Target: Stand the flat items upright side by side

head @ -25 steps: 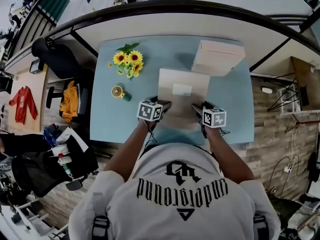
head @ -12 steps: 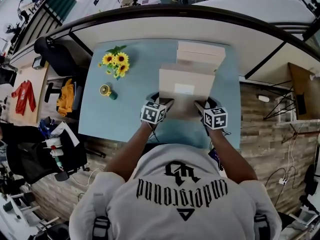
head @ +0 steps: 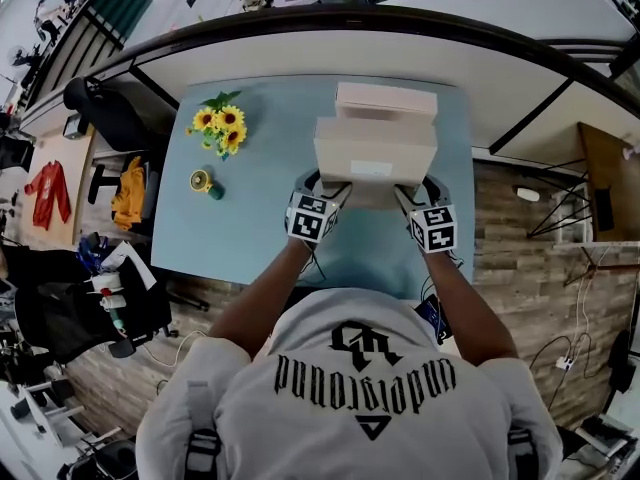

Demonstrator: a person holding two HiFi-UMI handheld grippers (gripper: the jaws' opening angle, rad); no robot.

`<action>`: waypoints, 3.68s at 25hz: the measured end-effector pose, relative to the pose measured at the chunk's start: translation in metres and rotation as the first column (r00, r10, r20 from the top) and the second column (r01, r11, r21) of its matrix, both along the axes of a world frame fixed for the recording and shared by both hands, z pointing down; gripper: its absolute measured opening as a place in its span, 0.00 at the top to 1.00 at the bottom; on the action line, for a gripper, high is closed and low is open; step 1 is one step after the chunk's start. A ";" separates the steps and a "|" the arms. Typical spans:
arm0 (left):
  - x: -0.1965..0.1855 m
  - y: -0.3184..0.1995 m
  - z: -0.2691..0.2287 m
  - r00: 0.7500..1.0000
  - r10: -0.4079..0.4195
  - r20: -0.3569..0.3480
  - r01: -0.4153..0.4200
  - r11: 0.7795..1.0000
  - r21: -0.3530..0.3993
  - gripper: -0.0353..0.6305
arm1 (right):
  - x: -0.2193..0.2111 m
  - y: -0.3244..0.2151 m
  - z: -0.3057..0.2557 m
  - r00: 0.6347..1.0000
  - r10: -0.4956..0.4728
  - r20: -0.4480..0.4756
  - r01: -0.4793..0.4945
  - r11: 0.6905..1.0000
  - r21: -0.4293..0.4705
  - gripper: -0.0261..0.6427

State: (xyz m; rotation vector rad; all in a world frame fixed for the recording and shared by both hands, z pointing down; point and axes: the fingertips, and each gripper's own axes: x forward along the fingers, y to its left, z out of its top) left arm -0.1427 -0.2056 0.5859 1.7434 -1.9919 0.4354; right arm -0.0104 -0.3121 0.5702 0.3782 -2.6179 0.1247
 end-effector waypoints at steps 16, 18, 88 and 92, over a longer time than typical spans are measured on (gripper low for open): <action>-0.018 -0.067 0.039 0.999 0.024 0.024 -0.023 0.999 -0.049 0.46 | -0.017 -0.064 0.043 0.998 0.035 -0.056 -0.031 0.997 0.064 0.54; -0.023 -0.072 0.043 0.999 0.022 0.025 -0.021 0.998 -0.055 0.46 | -0.021 -0.069 0.048 0.997 0.036 -0.062 -0.032 0.997 0.066 0.54; -0.011 0.009 -0.052 0.998 0.024 0.054 -0.034 0.980 0.196 0.48 | 0.000 0.010 -0.030 0.994 -0.016 0.110 0.004 0.995 0.102 0.54; -0.002 0.045 -0.084 0.997 0.068 0.043 -0.077 0.963 0.259 0.60 | -0.008 0.053 -0.066 0.983 -0.062 0.171 0.042 0.992 0.117 0.62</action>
